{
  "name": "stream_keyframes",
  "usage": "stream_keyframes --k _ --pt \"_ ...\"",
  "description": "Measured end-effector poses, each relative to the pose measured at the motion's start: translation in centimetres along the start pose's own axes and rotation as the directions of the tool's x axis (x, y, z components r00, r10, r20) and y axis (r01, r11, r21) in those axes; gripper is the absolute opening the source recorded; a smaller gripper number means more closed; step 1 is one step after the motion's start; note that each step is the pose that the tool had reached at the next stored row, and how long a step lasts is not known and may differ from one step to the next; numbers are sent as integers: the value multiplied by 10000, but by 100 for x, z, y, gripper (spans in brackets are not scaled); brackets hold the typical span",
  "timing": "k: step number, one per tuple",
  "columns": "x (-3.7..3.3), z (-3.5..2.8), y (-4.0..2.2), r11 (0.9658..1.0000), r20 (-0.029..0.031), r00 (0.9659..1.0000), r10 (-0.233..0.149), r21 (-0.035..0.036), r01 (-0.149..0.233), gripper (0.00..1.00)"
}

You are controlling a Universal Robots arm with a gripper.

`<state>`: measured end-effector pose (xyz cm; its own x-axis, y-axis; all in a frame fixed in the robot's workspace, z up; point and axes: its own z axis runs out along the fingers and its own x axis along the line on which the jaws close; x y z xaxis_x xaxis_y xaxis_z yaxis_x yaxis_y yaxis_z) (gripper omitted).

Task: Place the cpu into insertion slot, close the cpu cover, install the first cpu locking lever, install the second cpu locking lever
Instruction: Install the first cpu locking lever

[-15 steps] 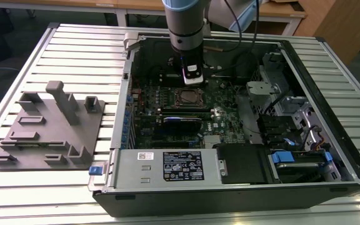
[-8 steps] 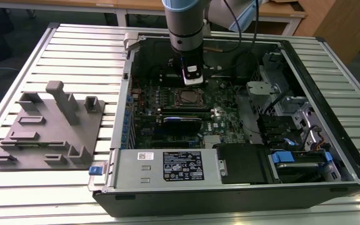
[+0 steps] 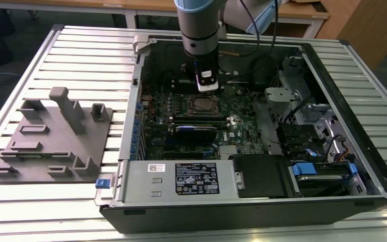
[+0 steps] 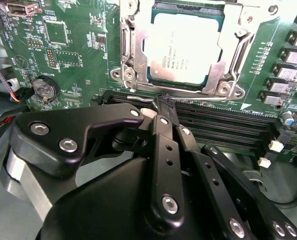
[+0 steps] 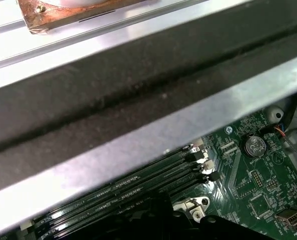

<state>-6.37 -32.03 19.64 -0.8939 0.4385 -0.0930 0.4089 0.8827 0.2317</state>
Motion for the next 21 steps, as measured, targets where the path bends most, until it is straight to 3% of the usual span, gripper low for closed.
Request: stream_keyframes --k 13,16,21 --pt "5 11 26 10000 12 10000 -4 16 4 11" --pt "6 24 22 10000 60 10000 -13 -5 13 11" --pt "7 27 23 10000 71 10000 -16 2 16 11"
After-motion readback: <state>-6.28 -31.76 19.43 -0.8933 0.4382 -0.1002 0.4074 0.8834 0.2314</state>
